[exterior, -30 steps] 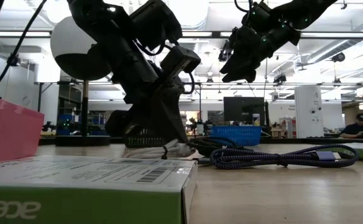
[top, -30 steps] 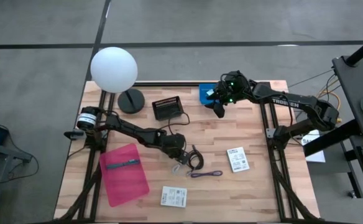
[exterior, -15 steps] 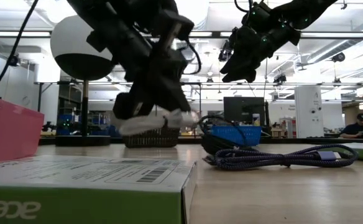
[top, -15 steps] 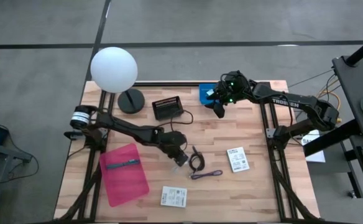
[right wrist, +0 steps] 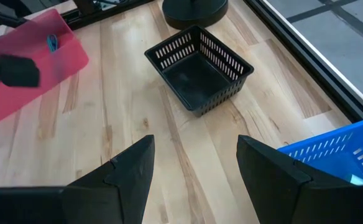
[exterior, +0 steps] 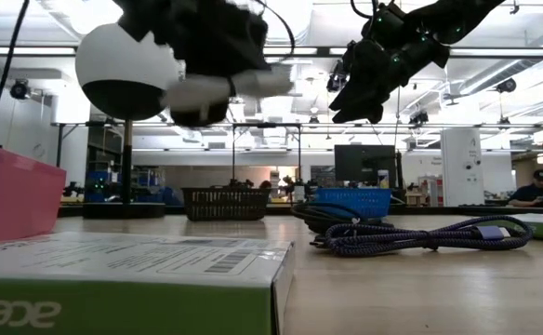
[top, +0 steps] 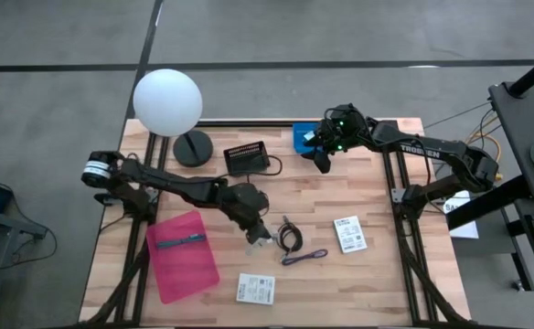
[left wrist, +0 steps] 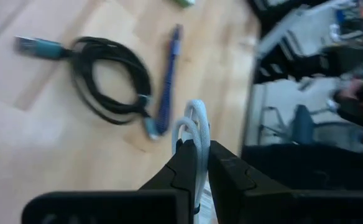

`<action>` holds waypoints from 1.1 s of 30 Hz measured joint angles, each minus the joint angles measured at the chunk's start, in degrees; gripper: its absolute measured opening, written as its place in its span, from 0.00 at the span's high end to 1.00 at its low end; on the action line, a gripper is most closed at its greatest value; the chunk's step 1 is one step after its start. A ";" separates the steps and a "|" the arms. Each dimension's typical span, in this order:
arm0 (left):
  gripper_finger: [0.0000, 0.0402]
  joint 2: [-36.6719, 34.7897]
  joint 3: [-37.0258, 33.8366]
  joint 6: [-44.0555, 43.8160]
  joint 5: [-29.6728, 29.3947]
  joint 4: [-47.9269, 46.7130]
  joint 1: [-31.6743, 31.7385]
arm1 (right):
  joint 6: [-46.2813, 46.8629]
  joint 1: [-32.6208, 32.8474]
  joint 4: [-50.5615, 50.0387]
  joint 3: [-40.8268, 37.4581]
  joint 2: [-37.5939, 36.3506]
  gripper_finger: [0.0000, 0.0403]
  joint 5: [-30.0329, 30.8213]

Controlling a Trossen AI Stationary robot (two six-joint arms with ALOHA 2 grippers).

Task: Pick and place items into bin
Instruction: Put the white charger cable into the light pink bin

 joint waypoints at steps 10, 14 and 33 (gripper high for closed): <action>0.97 -11.85 0.33 -0.09 4.04 -12.86 -0.15 | 0.00 0.00 -0.04 0.00 0.00 0.47 0.00; 0.97 -16.61 0.23 -0.77 3.89 -21.29 -0.40 | 0.00 0.02 -0.14 0.00 0.00 0.47 0.00; 0.97 -21.56 -0.44 2.93 1.42 -51.30 -2.15 | 0.20 0.00 -0.07 0.00 0.00 0.47 0.02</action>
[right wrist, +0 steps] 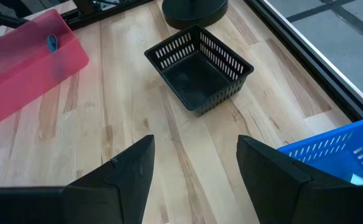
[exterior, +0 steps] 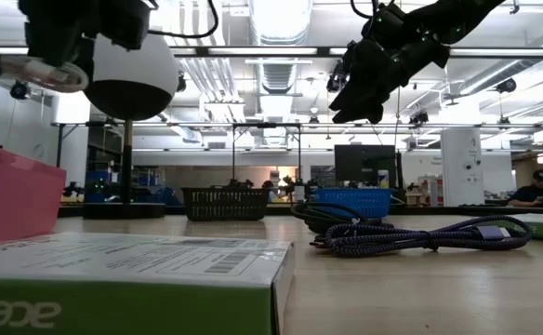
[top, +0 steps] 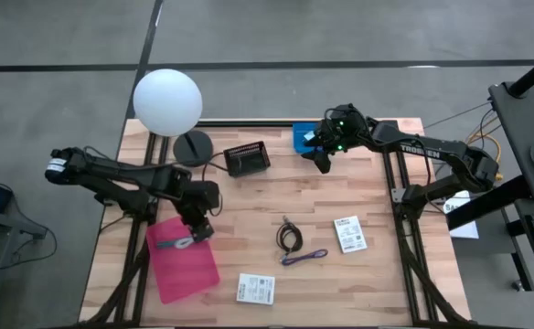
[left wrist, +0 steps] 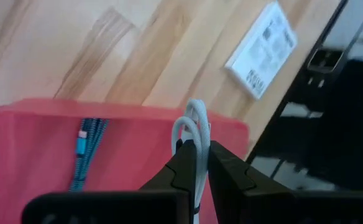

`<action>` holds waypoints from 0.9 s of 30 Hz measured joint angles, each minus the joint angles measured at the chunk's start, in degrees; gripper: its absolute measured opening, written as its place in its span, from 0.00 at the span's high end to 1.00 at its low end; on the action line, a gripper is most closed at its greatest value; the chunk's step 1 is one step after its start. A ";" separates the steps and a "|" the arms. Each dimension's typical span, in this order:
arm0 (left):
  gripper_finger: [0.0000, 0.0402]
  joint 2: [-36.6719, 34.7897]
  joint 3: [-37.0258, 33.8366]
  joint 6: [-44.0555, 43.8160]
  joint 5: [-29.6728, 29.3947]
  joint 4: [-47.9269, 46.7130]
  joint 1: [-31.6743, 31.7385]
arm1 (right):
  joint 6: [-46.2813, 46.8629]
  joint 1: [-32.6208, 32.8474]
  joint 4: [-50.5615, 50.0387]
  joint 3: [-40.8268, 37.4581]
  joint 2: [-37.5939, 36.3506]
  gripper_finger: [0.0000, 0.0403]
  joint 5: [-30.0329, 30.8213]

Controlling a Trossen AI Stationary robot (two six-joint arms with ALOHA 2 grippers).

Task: Pick and place items into bin
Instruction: Put the white charger cable into the light pink bin

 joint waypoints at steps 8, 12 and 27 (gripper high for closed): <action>0.97 0.00 -2.52 4.73 -5.28 -5.14 -1.18 | 0.04 0.02 0.00 0.00 0.00 0.47 0.02; 0.97 -0.55 -5.95 5.00 -8.14 -5.79 -1.28 | 0.10 0.02 0.02 0.00 0.00 0.47 0.54; 0.97 -0.46 -18.24 6.26 -8.11 -1.61 -1.35 | 0.07 0.02 0.00 0.00 0.00 0.47 1.07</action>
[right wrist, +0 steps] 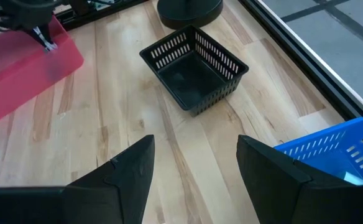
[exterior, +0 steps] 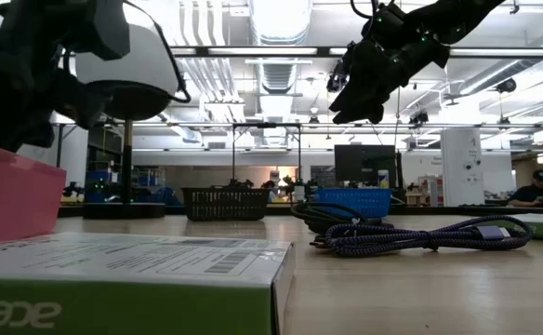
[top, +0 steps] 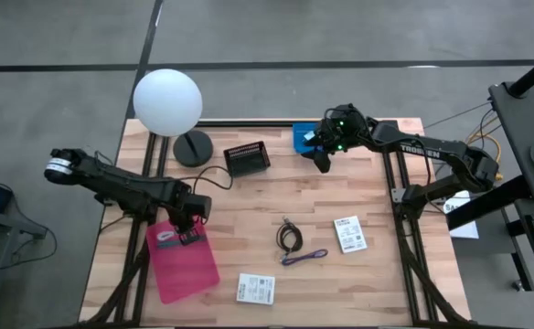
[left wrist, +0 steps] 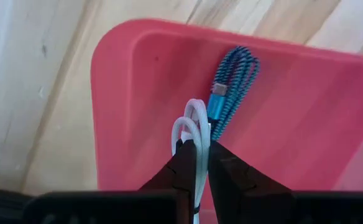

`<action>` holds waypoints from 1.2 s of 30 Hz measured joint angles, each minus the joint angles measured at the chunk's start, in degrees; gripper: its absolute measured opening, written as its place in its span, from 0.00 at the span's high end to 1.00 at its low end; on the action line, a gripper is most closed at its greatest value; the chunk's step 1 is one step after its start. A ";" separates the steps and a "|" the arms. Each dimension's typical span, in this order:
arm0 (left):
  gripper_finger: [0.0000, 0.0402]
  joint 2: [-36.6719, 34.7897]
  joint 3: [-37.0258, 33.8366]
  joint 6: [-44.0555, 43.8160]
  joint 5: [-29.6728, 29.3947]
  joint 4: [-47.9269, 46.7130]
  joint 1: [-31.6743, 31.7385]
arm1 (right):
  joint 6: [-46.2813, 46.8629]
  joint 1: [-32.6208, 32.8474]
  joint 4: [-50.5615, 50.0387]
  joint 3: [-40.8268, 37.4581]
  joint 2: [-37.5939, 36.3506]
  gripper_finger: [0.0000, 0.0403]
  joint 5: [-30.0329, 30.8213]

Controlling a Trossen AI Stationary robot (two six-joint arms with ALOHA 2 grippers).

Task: Pick and place items into bin
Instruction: Put the white charger cable into the light pink bin, then put the black charger cable into the light pink bin

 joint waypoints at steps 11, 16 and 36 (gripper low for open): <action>0.97 0.50 -2.80 -0.27 -0.02 3.77 0.02 | 0.00 0.00 0.09 0.00 0.00 0.47 0.00; 0.93 0.63 -3.08 -0.29 0.00 3.91 0.02 | 0.17 -0.02 0.11 -0.02 0.00 0.47 0.00; 0.78 0.31 1.70 -0.39 0.12 3.88 0.04 | 0.17 -0.02 0.14 -0.04 0.00 0.47 0.02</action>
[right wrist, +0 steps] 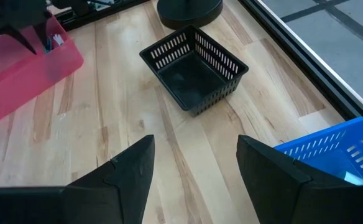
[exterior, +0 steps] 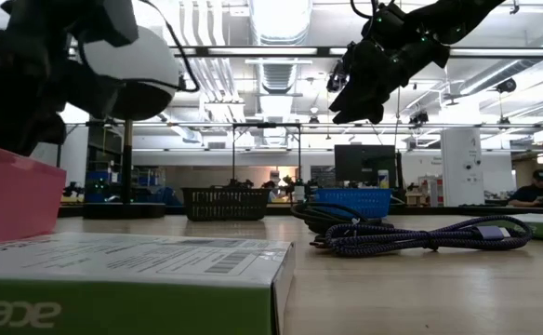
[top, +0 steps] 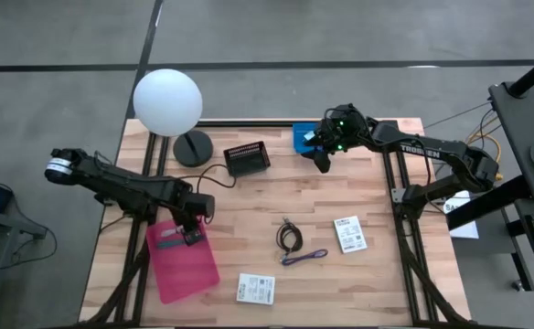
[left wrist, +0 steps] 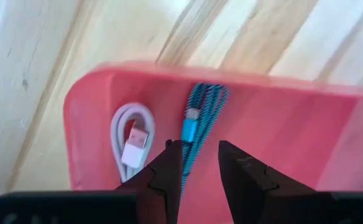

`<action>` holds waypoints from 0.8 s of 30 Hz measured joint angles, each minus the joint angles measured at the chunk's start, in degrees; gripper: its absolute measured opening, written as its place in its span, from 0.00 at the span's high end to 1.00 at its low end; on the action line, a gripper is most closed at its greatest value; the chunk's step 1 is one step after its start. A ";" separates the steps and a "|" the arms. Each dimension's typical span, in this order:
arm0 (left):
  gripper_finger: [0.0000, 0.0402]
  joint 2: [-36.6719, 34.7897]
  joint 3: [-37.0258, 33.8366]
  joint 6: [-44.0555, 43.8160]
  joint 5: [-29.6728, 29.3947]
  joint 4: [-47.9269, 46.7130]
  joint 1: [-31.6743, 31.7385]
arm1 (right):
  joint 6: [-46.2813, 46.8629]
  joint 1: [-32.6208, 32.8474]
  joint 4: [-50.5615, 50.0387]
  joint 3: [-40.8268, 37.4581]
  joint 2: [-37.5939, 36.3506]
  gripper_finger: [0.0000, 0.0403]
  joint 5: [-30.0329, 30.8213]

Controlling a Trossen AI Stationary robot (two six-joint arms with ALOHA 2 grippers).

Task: Pick and place items into bin
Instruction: Put the black charger cable into the light pink bin

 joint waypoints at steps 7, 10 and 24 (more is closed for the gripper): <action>0.78 -0.02 3.90 -0.01 0.03 -0.06 0.00 | -0.02 0.02 0.00 0.00 0.00 0.47 0.00; 0.78 -0.02 5.78 -0.01 0.03 0.73 0.00 | -0.02 0.01 0.00 0.00 0.00 0.47 0.00; 0.78 -0.39 7.62 0.14 -4.65 28.14 0.01 | -0.02 0.00 -0.01 -0.02 0.00 0.47 0.00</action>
